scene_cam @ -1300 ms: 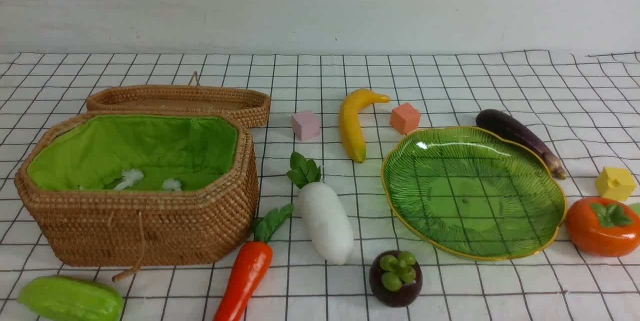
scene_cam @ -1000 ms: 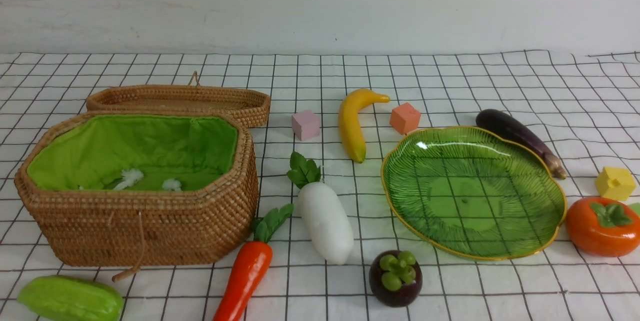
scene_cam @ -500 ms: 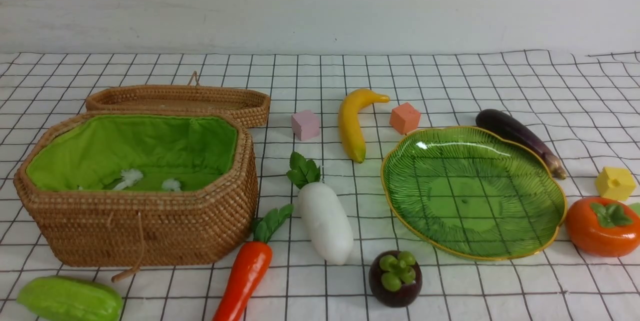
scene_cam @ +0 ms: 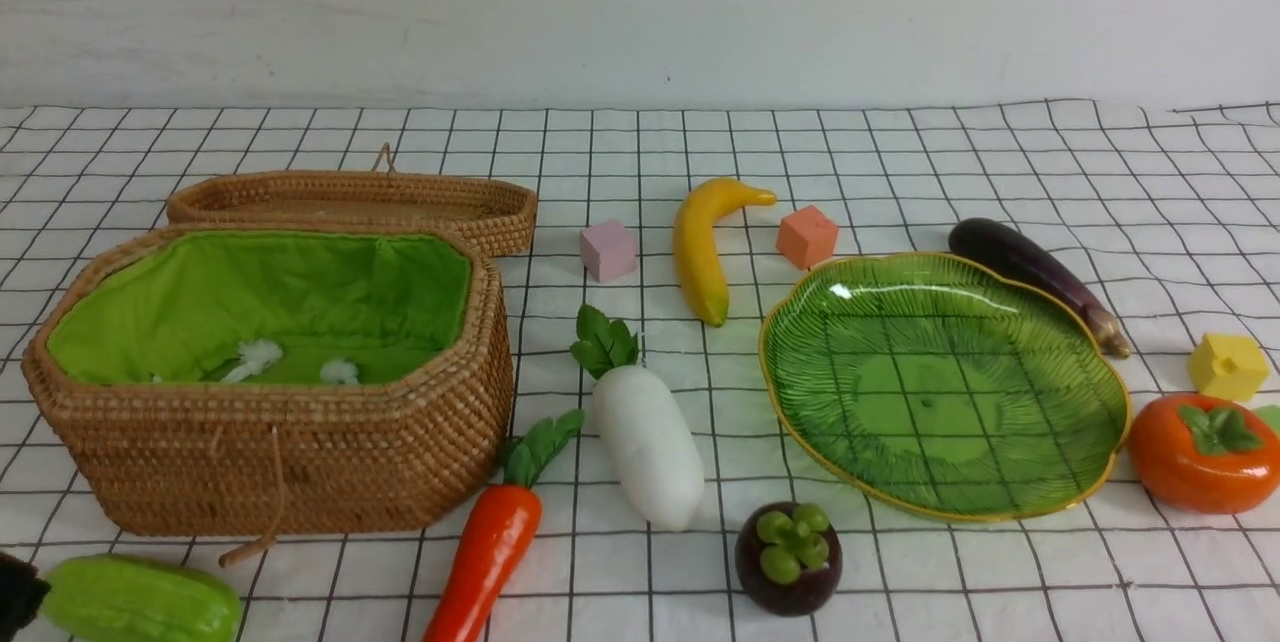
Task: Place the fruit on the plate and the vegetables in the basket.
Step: Take a chayote with your left arm and place it on the basket on the left.
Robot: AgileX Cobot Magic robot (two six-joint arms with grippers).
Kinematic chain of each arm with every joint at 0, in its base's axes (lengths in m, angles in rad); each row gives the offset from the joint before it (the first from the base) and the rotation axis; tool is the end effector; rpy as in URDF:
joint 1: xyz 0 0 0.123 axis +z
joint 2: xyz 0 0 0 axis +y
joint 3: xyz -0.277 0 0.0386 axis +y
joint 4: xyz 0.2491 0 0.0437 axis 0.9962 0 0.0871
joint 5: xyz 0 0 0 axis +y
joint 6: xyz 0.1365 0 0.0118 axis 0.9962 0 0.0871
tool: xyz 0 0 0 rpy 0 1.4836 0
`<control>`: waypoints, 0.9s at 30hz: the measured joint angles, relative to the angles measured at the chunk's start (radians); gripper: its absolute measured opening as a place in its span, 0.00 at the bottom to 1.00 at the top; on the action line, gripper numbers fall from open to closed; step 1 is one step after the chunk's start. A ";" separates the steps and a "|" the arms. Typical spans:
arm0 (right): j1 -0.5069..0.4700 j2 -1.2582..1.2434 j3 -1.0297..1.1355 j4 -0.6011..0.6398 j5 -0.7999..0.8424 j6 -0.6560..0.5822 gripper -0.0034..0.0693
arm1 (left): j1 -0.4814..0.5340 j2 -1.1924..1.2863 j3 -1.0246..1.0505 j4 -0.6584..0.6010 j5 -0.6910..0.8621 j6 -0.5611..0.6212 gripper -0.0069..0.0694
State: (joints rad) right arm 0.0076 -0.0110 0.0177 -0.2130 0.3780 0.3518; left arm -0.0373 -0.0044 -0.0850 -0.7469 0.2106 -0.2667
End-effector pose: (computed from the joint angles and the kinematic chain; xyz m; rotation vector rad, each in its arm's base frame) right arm 0.1029 -0.0099 0.1614 0.1894 1.8501 0.0391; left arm 0.1018 -0.0234 0.2289 -0.6480 1.4916 -0.9233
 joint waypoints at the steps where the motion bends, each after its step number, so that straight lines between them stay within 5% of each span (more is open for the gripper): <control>1: 0.000 0.000 0.000 0.000 0.000 0.000 0.38 | 0.000 0.017 -0.054 0.017 0.077 0.045 0.13; 6: 0.000 0.000 0.000 0.000 0.000 0.000 0.38 | -0.003 0.218 -0.294 0.149 0.327 0.186 0.07; 13: 0.000 0.000 0.000 0.000 0.000 0.000 0.38 | -0.003 0.552 -0.485 0.387 0.557 0.220 0.07; 22: 0.000 0.000 0.000 0.000 0.000 0.000 0.38 | -0.003 0.788 -0.582 0.418 0.661 0.222 0.07; 27: 0.000 0.000 0.006 0.144 -0.061 0.077 0.38 | -0.005 0.791 -0.583 0.368 0.735 0.407 0.07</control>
State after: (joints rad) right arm 0.0076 -0.0110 0.0237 -0.0693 0.3173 0.4285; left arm -0.0427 0.7865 -0.6679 -0.3786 0.9454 0.1400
